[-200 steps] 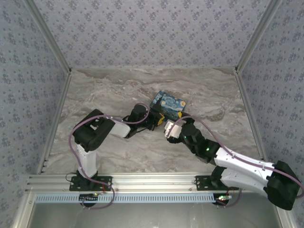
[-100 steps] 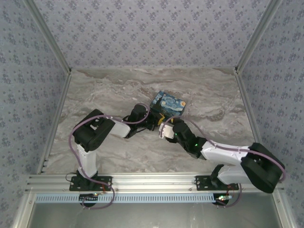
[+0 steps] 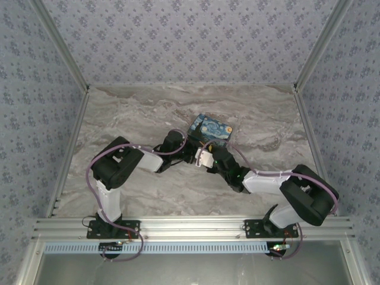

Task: Unlock the padlock with the key

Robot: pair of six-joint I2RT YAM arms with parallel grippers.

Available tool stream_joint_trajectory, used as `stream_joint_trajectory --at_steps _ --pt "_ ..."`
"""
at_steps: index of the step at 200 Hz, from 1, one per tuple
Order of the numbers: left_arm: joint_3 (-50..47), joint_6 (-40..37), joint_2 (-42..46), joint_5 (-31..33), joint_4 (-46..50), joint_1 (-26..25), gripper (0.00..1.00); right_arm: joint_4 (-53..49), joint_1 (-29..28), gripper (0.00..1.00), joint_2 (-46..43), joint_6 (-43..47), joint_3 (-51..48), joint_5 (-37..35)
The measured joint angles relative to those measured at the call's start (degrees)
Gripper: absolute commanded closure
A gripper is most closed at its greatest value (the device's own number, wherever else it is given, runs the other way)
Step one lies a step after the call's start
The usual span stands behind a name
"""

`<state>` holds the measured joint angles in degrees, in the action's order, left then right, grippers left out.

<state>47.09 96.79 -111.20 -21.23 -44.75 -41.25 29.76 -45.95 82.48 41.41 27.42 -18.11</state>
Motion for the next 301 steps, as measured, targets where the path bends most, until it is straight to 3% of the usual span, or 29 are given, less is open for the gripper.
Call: stream_joint_trajectory --at_steps 85,160,250,301 --pt "0.0 0.4 0.0 0.0 0.0 0.0 1.00 2.1 0.9 0.71 3.7 0.0 0.8 0.1" --pt "0.0 0.4 0.0 1.0 -0.4 0.2 1.00 4.3 0.8 1.00 6.5 -1.5 1.9 -0.2" --pt "0.0 0.8 0.0 1.1 -0.9 0.4 1.00 3.9 0.7 1.00 6.6 -2.6 2.6 -0.6" --pt "-0.1 0.9 0.0 1.3 -1.3 0.7 1.00 -2.5 0.2 1.00 6.5 -11.5 6.1 -0.7"
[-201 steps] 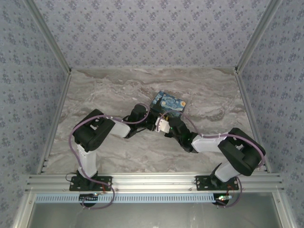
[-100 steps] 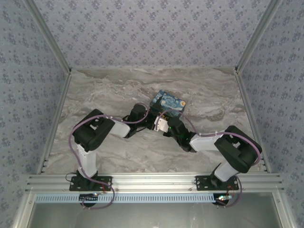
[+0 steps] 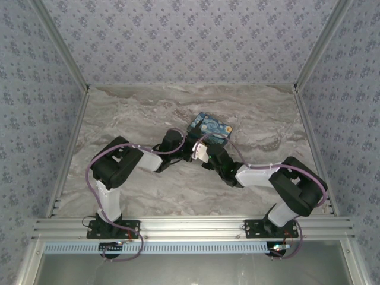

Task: Unlock the padlock with the key

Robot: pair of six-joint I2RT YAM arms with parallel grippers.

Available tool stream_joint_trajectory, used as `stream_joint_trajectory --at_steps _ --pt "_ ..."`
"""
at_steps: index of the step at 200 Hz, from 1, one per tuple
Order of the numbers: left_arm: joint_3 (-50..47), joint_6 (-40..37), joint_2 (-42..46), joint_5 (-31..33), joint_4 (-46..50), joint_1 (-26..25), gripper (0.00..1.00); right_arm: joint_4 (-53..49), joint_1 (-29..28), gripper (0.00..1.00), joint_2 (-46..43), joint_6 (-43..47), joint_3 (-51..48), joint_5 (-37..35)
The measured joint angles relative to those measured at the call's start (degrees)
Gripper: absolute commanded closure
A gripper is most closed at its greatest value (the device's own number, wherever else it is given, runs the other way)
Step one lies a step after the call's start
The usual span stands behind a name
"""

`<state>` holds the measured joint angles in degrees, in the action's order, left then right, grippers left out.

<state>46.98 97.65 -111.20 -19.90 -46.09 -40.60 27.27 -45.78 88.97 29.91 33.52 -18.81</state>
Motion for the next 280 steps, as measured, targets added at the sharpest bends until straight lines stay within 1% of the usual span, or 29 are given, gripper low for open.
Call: stream_joint_trajectory --at_steps 49,90,132,208,253,280 --pt "-0.4 -0.1 0.0 -0.2 0.1 0.1 1.00 -2.3 0.5 1.00 -0.3 -14.7 0.8 3.0" --pt "-0.4 -0.1 0.0 -0.4 0.1 0.1 1.00 -0.9 3.5 1.00 -1.6 -26.4 -0.6 10.1" --pt "-0.4 -0.1 0.0 -0.7 0.2 -0.1 1.00 5.4 7.0 1.00 -2.0 -37.3 -4.1 17.7" --pt "-0.4 -0.3 0.2 -1.1 0.5 -0.3 1.00 10.4 10.6 1.00 -2.0 -47.7 -6.8 25.4" --pt "-0.4 -0.3 0.2 -1.6 0.5 -0.4 1.00 9.9 11.2 1.00 -3.0 -48.8 -7.1 26.9" --pt "-0.7 -0.3 0.5 -2.4 0.3 -0.9 1.00 7.8 11.4 0.81 -5.7 -48.7 -8.3 27.2"
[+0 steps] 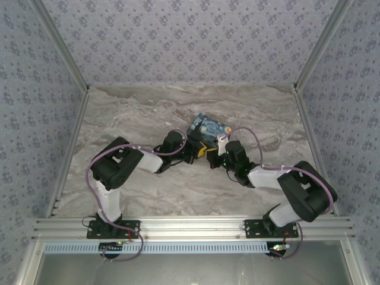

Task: Unlock the padlock with the key

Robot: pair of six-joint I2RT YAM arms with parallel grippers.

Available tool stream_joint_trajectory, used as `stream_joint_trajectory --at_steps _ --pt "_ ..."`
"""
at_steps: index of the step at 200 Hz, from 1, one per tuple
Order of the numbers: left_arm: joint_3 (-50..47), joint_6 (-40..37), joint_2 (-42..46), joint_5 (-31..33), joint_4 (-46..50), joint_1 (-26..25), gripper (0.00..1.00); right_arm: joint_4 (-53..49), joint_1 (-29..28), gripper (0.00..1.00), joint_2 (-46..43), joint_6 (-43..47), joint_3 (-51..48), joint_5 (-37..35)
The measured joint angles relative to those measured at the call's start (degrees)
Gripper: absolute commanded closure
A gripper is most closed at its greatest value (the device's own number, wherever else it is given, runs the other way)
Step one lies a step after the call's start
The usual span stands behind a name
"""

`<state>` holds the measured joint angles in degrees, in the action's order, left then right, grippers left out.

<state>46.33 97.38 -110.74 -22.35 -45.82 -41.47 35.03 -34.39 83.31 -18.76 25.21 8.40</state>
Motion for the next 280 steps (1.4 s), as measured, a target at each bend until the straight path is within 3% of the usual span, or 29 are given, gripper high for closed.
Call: stream_joint_trajectory --at_steps 39,115,153,204,280 --pt "-1.6 -0.3 0.4 -0.1 0.2 -0.2 1.00 -0.6 0.3 0.56 -6.8 0.9 -1.8 3.1" --pt "-1.8 -0.3 0.5 0.1 0.0 -0.7 1.00 -10.4 1.9 0.54 -18.4 7.7 -4.0 3.7" --pt "-1.8 -0.5 0.5 0.1 0.0 -0.7 1.00 -14.1 -5.2 0.55 -18.5 18.6 -4.1 -5.4" --pt "-2.3 -3.3 0.8 -0.7 0.0 -0.5 1.00 -8.7 -11.4 0.54 -15.6 31.7 -7.6 -16.3" --pt "-2.7 -10.3 4.3 -2.9 5.6 1.4 1.00 -0.9 -19.2 0.49 -8.5 39.3 -7.7 -27.9"
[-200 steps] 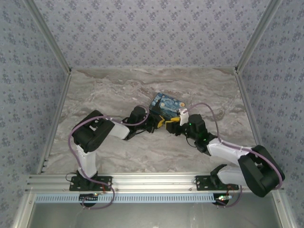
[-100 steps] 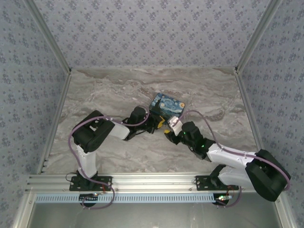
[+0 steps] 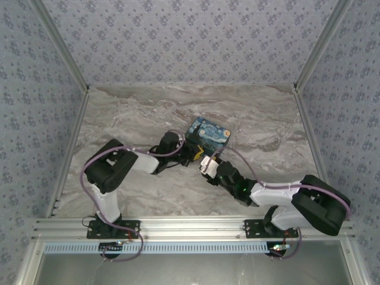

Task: Unlock the padlock with the key

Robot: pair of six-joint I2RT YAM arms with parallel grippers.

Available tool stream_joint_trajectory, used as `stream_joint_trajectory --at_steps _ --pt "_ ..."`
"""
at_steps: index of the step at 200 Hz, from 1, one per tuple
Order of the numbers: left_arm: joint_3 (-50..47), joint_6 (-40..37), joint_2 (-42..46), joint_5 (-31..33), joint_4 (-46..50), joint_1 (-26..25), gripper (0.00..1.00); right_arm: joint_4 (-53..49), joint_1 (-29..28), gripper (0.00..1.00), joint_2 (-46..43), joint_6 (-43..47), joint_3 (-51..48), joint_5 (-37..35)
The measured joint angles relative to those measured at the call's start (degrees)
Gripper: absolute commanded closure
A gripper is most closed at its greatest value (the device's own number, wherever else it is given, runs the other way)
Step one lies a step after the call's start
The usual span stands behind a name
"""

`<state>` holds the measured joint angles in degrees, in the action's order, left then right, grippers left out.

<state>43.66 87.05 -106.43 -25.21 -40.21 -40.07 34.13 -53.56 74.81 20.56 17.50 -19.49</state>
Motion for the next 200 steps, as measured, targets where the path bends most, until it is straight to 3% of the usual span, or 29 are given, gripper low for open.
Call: stream_joint_trajectory --at_steps 70,118,200 --pt "0.2 -6.0 3.7 -0.8 8.6 0.9 1.00 2.6 -2.1 0.52 2.1 1.0 0.2 -5.5" --pt "2.2 -6.1 5.2 -0.7 14.4 0.9 1.00 5.4 -3.2 0.52 7.8 4.2 2.0 -8.4" --pt "3.8 -6.3 5.9 -0.5 18.5 0.9 1.00 6.9 -3.0 0.55 9.0 6.6 3.8 -8.6"
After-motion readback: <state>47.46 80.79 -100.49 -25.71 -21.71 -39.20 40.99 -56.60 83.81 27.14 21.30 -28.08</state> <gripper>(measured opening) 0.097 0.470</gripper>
